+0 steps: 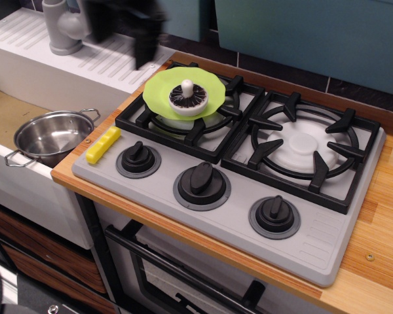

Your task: Put mushroom on plate and fry in pot or pan in sink

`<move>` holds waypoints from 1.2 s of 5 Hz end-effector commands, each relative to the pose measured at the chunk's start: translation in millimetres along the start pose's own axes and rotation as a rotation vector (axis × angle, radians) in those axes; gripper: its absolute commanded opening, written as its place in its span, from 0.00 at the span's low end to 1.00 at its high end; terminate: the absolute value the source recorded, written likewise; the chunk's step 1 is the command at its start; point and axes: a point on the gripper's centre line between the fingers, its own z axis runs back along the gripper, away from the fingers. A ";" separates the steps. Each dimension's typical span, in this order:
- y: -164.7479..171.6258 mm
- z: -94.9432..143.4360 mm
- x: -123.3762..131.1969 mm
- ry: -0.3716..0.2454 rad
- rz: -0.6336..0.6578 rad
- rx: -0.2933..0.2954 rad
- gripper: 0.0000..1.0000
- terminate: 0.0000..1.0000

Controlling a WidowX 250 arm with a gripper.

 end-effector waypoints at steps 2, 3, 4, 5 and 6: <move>26.1 -7.4 -29.3 -0.139 0.146 0.012 1.00 0.00; 21.6 -20.9 -37.0 -0.135 0.180 0.007 1.00 0.00; 15.5 -29.7 -41.6 -0.151 0.195 0.013 1.00 0.00; 9.1 -38.8 -43.3 -0.162 0.203 0.048 1.00 0.00; 5.2 -47.0 -43.6 -0.168 0.206 0.037 1.00 0.00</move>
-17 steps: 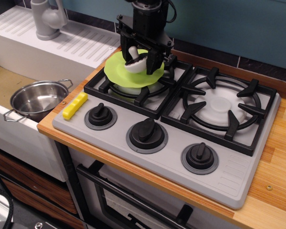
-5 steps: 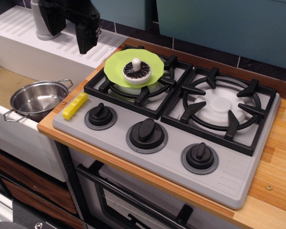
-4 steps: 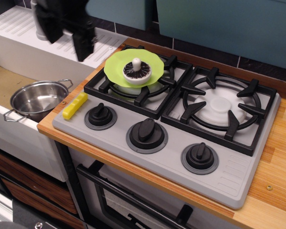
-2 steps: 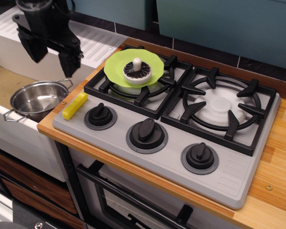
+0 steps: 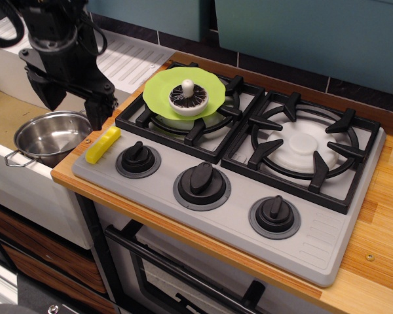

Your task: Put mushroom on plate and fry in pot or pan in sink

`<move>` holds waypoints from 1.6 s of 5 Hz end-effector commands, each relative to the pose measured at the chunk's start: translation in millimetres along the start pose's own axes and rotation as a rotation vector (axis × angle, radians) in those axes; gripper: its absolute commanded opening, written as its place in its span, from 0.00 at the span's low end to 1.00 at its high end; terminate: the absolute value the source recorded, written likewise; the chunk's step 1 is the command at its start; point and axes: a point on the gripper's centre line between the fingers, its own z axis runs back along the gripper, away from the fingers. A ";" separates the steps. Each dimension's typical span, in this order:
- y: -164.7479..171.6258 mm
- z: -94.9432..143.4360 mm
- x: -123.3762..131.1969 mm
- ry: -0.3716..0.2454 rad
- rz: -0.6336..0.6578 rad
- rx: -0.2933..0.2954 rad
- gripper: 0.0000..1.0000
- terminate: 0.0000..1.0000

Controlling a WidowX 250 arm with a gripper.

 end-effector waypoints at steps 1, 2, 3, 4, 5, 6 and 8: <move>-6.1 -4.7 7.9 -0.083 0.007 0.018 1.00 0.00; -9.9 -16.4 9.7 -0.099 0.009 0.013 1.00 0.00; -9.9 -26.9 13.4 -0.109 0.006 -0.012 1.00 0.00; -10.0 -32.1 16.2 -0.109 -0.001 -0.030 1.00 0.00; -10.6 -40.1 16.8 -0.112 -0.001 -0.045 1.00 0.00; -11.5 -45.7 16.5 -0.113 0.002 -0.058 1.00 0.00; -12.1 -49.8 14.1 -0.107 0.006 -0.069 0.00 0.00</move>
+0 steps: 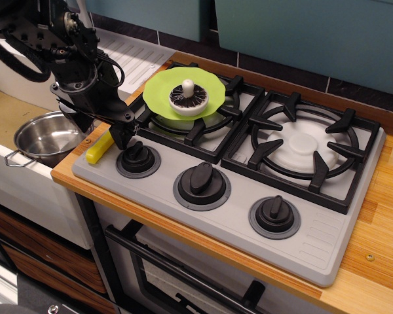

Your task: Put mushroom on plate and fry in pot or pan in sink

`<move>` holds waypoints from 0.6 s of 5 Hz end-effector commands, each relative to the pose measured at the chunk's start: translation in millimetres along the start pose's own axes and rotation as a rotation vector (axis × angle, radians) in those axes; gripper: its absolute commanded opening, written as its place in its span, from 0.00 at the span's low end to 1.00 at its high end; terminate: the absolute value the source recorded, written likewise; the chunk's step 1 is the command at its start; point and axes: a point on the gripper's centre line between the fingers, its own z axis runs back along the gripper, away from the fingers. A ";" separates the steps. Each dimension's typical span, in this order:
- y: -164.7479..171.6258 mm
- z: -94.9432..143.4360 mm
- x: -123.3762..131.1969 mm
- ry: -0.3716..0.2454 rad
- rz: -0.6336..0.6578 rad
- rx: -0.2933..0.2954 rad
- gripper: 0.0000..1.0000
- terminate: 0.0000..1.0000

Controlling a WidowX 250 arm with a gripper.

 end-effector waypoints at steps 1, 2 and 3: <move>-2.9 0.2 6.8 -0.012 0.005 0.004 0.00 0.00; -4.1 2.7 8.7 0.005 0.012 -0.009 0.00 0.00; -4.3 8.7 10.2 0.029 0.020 -0.023 0.00 0.00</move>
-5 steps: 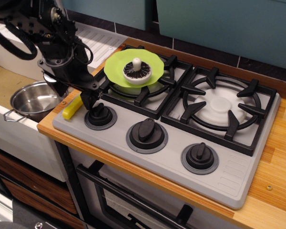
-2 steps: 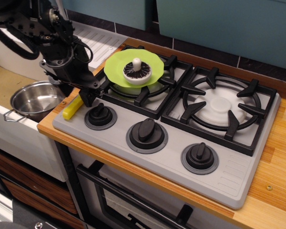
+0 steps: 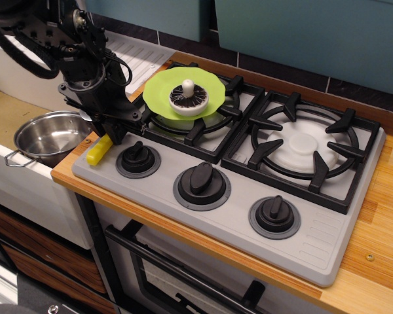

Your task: Put mushroom on plate and fry in pot or pan in sink

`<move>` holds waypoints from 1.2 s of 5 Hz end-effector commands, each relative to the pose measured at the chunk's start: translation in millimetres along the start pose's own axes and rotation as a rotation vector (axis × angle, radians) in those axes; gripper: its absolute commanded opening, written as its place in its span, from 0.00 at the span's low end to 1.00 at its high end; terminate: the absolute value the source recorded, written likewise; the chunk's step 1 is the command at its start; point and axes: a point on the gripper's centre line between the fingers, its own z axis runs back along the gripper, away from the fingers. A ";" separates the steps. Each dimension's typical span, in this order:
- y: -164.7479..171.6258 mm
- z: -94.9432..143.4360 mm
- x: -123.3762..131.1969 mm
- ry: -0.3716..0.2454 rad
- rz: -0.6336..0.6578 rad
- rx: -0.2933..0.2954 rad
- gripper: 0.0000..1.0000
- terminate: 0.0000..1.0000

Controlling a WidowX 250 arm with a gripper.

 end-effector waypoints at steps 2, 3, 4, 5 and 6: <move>10.7 36.5 13.8 0.026 -0.014 0.017 0.00 0.00; 31.0 42.9 26.3 0.021 -0.056 0.013 0.00 0.00; 52.7 44.2 41.1 0.013 -0.101 0.011 0.00 0.00; 67.1 33.6 46.7 0.002 -0.123 -0.008 0.00 0.00; 74.4 20.7 44.8 -0.009 -0.121 -0.030 0.00 0.00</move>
